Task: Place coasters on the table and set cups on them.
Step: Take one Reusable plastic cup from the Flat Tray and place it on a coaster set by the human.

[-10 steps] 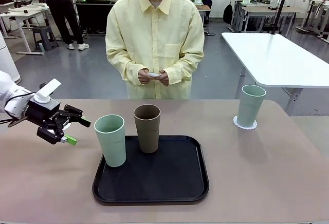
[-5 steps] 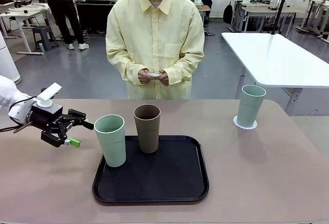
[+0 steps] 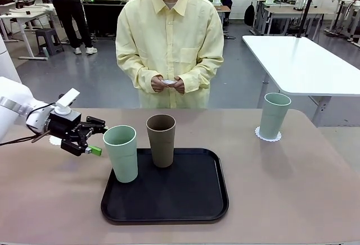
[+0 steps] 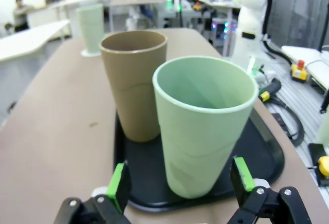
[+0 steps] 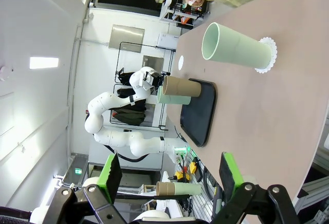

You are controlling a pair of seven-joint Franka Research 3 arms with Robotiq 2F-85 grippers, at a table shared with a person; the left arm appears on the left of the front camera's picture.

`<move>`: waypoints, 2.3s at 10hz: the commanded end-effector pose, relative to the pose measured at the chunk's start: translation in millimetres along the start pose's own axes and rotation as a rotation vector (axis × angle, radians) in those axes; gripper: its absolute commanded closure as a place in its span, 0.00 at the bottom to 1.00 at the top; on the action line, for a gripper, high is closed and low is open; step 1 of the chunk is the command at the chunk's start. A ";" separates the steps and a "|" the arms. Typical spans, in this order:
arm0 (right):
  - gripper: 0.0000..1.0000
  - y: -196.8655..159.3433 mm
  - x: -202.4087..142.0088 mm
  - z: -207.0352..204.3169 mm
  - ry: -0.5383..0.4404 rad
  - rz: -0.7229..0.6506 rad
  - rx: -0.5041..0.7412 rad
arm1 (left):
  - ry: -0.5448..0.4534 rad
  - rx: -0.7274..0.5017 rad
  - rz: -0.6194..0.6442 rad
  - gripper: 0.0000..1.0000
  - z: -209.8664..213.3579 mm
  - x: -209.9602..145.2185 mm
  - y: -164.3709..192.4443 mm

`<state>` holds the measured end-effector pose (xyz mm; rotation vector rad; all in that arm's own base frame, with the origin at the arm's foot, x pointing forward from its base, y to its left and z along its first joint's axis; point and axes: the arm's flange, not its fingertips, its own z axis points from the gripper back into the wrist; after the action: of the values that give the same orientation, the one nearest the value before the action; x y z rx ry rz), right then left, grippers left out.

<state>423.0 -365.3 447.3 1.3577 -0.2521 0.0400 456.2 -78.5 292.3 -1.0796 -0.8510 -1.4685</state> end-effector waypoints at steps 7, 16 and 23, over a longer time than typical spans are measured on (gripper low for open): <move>0.00 -0.4 -0.2 -1.3 0.000 -0.007 -0.007 | -0.005 -0.042 0.073 0.00 -25.5 -15.7 20.0; 0.00 -0.4 -0.2 -1.3 0.000 -0.007 -0.007 | 0.013 -0.145 0.016 0.00 -25.8 -24.0 -2.7; 0.00 -0.4 -0.2 -1.3 0.000 -0.007 -0.007 | -0.010 -0.185 -0.055 0.00 -48.1 -18.2 -7.0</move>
<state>423.0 -365.3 447.3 1.3577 -0.2521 0.0400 449.0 -113.2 259.9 -1.2037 -0.7324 -1.5773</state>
